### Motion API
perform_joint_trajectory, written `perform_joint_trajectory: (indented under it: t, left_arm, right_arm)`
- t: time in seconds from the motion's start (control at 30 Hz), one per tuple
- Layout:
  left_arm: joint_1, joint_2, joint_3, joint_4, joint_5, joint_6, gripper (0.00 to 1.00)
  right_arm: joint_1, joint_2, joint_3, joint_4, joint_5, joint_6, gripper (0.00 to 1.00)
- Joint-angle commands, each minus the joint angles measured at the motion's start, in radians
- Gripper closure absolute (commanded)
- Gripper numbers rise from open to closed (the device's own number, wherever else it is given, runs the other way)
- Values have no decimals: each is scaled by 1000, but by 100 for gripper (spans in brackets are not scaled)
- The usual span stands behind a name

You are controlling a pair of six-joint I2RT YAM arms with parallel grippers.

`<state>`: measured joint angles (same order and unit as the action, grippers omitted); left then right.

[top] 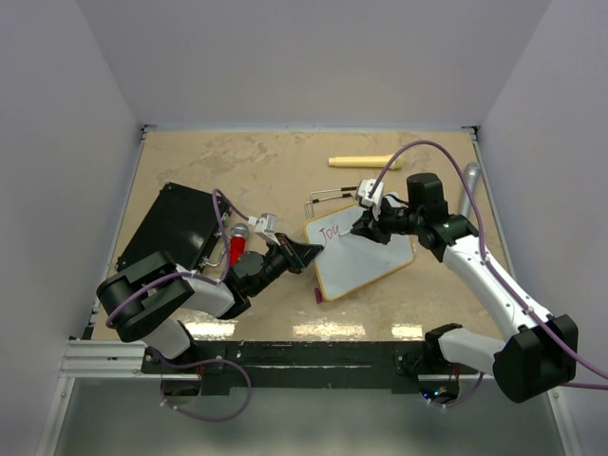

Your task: Write a sentence on the whiteboard

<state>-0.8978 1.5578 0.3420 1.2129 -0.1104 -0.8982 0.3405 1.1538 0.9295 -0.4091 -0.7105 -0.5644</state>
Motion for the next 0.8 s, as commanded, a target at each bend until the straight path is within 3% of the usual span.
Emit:
perform_joint_trajectory:
  t: [0.0, 0.47, 0.77]
  left_arm:
    - [-10, -1, -3, 68, 23, 62, 100]
    - [-9, -2, -9, 65, 21, 64, 100]
    - [-10, -5, -37, 71, 11, 67, 100]
  right_arm:
    - [14, 11, 5, -63, -26, -51, 100]
    - [34, 21, 104, -19, -63, 8, 100]
    - [-73, -86, 151, -70, -165, 32, 100]
